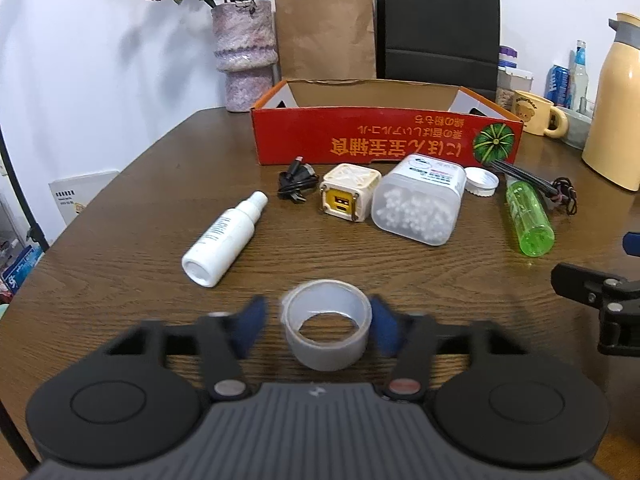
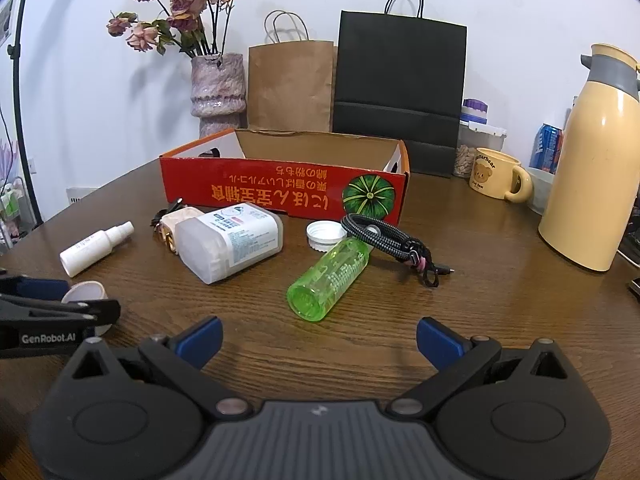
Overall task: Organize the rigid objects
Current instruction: 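Grasp the white tape roll with the left tool while the right tool approaches the green bottle, then grasp the green plastic bottle with the right tool while the left tool lifts the tape roll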
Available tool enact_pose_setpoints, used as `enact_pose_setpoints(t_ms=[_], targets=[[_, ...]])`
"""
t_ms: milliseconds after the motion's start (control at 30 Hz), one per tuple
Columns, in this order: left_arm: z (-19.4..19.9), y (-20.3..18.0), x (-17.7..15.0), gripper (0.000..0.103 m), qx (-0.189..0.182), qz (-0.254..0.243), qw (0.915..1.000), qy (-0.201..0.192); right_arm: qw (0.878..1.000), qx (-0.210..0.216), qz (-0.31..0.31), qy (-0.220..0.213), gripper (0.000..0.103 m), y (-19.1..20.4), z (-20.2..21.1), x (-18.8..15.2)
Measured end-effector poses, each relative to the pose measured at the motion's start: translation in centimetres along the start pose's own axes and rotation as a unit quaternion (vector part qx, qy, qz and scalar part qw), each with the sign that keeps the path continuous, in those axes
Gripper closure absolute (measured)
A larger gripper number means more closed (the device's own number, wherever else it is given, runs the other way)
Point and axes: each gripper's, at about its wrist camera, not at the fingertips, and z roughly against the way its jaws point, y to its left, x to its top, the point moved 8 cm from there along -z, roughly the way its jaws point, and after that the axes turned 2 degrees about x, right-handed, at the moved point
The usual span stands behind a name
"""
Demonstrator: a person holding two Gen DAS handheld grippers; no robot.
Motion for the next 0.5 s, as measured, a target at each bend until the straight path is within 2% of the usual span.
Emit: enact_pose_setpoints(t_ms=[500], targets=[[1.0,-0.4,1.3,0.058,-0.006,0.001,0.9996,-0.028,1.0,-0.001,0.002,0.003,0.0,0.1,-0.3,-0.1]])
